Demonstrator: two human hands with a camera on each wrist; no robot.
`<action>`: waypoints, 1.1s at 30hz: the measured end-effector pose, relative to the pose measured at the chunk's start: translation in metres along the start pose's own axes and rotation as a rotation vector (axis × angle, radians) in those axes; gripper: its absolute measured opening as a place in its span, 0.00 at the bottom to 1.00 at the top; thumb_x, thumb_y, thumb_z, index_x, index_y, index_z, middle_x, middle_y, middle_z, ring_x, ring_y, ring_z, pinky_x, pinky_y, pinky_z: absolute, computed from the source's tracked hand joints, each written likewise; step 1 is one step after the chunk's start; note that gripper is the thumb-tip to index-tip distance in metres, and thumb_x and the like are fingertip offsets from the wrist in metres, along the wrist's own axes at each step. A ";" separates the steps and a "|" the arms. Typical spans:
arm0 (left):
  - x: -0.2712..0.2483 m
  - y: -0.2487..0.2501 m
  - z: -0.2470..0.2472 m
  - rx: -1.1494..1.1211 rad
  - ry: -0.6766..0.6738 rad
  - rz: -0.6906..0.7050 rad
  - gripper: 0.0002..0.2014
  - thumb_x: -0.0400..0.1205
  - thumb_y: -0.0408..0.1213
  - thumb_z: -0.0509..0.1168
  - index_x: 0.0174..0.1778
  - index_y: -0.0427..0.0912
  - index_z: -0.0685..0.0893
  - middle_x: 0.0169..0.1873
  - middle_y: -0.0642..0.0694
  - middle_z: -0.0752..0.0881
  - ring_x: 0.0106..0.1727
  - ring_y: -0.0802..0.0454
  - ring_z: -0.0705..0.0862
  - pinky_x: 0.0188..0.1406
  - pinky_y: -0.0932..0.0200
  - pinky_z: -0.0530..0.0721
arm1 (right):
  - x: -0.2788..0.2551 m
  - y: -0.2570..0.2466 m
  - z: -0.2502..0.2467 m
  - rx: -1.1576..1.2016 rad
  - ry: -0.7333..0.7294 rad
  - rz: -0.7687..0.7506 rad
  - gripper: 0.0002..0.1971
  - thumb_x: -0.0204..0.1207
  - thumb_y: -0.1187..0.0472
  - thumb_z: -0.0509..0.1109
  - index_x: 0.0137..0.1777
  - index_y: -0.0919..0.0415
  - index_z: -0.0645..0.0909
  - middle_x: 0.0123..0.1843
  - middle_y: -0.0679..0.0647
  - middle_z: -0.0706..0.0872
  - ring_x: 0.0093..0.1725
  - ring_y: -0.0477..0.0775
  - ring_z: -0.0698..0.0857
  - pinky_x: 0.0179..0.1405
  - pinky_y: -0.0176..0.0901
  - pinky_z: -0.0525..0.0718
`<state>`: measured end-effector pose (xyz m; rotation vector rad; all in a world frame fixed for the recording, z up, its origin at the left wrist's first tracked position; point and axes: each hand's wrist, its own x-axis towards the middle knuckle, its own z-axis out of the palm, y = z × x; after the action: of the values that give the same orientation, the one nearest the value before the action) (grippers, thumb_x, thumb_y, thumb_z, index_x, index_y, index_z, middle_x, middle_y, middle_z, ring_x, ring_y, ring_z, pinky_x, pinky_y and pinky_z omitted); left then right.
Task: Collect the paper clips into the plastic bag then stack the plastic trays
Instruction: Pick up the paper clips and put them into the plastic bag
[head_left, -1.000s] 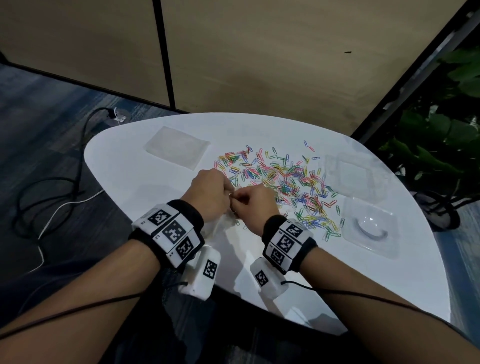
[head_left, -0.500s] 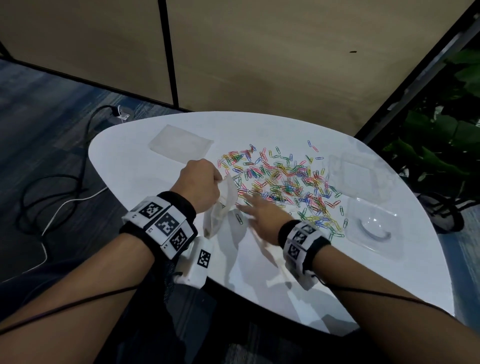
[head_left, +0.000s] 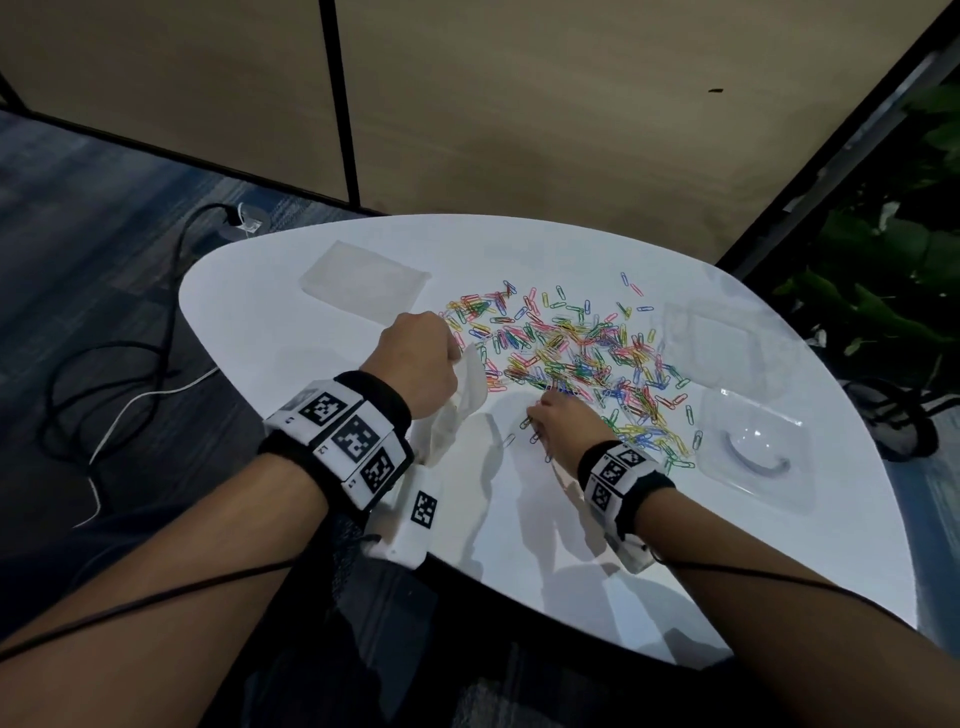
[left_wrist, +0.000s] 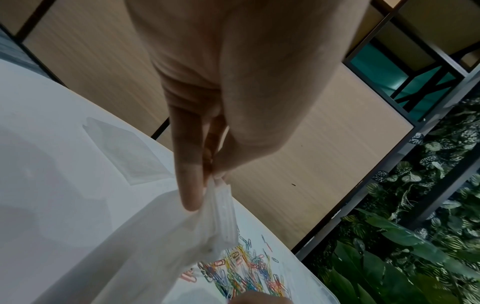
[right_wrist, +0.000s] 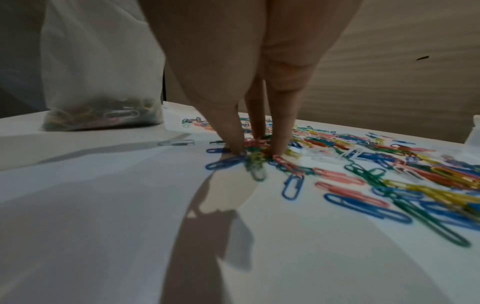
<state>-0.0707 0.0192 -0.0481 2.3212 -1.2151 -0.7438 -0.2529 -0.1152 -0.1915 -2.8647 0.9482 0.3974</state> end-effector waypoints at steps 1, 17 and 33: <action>0.000 0.000 0.000 0.004 -0.001 -0.001 0.15 0.82 0.27 0.62 0.60 0.40 0.90 0.63 0.39 0.88 0.52 0.38 0.91 0.62 0.47 0.88 | -0.001 0.001 -0.003 0.006 0.032 0.007 0.08 0.77 0.72 0.67 0.50 0.62 0.84 0.52 0.59 0.81 0.50 0.61 0.84 0.47 0.49 0.86; -0.004 0.009 0.003 -0.004 -0.017 0.008 0.14 0.82 0.26 0.60 0.55 0.37 0.91 0.55 0.37 0.90 0.53 0.38 0.91 0.59 0.47 0.89 | -0.021 -0.024 -0.120 1.905 0.140 0.293 0.10 0.73 0.76 0.74 0.53 0.71 0.86 0.45 0.62 0.91 0.44 0.56 0.92 0.48 0.38 0.89; -0.009 0.012 0.004 -0.009 -0.022 0.096 0.14 0.80 0.27 0.61 0.43 0.40 0.94 0.39 0.38 0.91 0.46 0.39 0.90 0.55 0.46 0.89 | -0.031 -0.077 -0.114 0.667 0.137 -0.049 0.17 0.74 0.73 0.62 0.49 0.59 0.91 0.39 0.58 0.91 0.39 0.56 0.88 0.42 0.42 0.87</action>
<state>-0.0854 0.0199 -0.0420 2.2358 -1.3202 -0.7416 -0.2067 -0.0554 -0.0719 -2.3105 0.8259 -0.1126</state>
